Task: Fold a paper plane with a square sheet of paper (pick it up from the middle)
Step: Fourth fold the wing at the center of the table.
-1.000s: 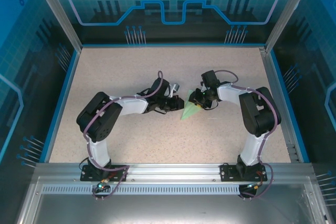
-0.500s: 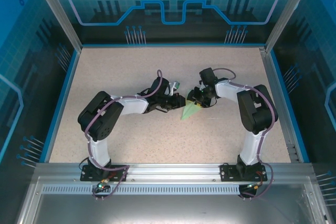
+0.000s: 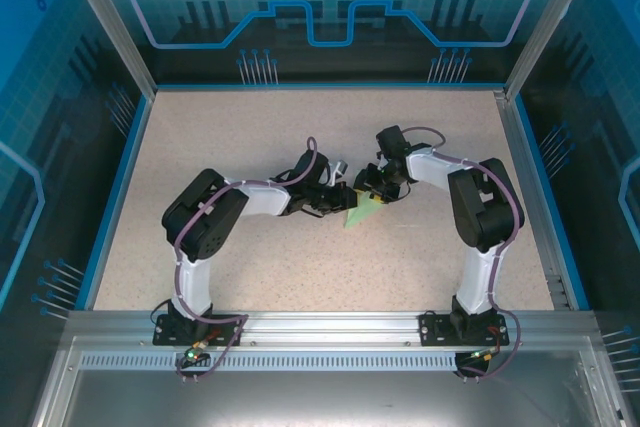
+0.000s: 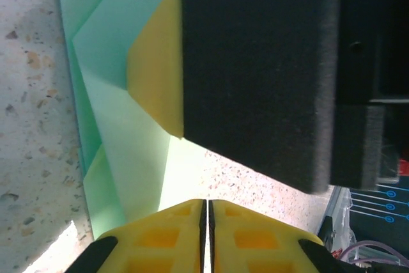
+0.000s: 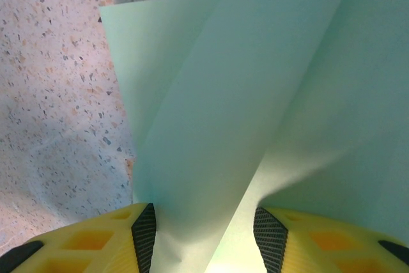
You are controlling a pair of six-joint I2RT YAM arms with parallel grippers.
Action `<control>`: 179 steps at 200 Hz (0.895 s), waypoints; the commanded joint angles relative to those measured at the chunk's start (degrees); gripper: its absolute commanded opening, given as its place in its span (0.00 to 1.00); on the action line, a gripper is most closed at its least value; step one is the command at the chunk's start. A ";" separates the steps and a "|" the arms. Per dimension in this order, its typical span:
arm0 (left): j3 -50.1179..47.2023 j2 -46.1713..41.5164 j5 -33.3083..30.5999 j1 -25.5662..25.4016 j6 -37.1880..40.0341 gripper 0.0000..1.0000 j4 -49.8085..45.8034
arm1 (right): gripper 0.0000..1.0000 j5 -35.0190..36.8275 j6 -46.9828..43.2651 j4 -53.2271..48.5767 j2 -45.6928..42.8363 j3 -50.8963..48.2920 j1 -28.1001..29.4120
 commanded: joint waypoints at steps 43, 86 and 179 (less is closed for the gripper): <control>2.01 2.39 -1.97 -0.24 2.31 0.10 -2.73 | 0.51 4.51 -0.91 -4.49 6.05 -1.76 1.13; 1.30 2.57 -2.94 -0.18 2.38 0.09 -3.80 | 0.49 4.38 -0.83 -4.50 6.18 -1.77 1.22; 1.71 3.77 -2.89 -0.36 2.82 0.07 -5.57 | 0.52 -1.39 -0.85 0.40 3.06 -3.50 0.14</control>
